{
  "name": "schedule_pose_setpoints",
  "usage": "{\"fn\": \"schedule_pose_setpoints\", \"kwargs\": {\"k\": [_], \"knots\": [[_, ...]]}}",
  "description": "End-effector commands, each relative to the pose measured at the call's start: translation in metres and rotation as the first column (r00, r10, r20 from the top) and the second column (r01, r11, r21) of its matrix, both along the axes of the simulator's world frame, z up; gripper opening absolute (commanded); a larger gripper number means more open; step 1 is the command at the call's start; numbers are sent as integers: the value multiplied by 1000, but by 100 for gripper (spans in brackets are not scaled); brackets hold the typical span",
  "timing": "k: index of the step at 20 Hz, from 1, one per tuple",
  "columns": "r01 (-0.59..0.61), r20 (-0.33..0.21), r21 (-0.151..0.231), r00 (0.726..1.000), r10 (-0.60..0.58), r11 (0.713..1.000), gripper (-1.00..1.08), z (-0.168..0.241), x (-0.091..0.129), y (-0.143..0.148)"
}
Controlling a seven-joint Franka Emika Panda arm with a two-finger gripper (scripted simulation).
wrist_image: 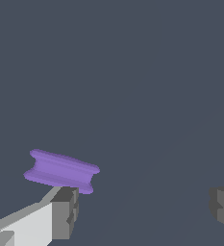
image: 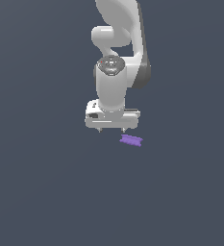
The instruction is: Pick up the object and move it to a goal position.
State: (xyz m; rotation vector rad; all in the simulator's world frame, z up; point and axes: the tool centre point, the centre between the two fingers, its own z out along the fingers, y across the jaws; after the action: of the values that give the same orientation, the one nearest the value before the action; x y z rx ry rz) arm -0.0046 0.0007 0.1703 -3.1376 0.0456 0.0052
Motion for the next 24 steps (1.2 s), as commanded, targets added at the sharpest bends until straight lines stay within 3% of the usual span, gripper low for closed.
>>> {"fn": "schedule_pose_setpoints", "kwargs": {"k": [1,24], "knots": [[0,0,0,1000,0,1000,100,0,0,0],[14,-16,11,1000,-14,1000,100,-7,-1,2]]}}
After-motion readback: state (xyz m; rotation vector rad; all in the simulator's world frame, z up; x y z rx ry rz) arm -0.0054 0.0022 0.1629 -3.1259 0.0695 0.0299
